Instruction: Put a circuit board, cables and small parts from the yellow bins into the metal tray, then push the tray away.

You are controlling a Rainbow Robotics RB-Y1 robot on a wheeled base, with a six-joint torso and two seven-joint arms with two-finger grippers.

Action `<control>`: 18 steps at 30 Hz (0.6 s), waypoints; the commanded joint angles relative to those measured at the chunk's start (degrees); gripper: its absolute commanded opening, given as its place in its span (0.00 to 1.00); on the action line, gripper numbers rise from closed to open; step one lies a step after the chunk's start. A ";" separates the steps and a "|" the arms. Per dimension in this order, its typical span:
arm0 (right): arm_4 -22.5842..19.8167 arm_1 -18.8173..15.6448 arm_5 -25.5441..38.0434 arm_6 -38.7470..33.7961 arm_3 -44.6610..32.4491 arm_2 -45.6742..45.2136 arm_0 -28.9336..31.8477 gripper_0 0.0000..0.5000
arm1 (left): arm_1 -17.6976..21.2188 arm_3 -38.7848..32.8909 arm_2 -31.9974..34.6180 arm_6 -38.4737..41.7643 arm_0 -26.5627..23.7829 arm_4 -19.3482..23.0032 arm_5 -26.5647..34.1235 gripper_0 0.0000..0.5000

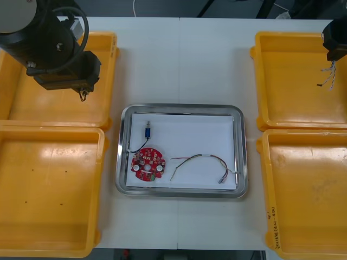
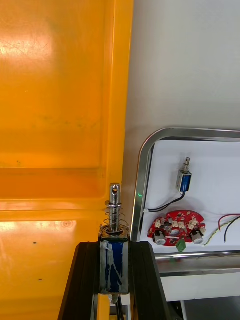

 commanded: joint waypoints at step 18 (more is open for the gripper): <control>-16.66 -2.90 0.31 3.87 -26.87 8.87 6.34 0.00 | 0.83 -1.76 1.14 -3.46 0.30 0.17 -0.48 0.00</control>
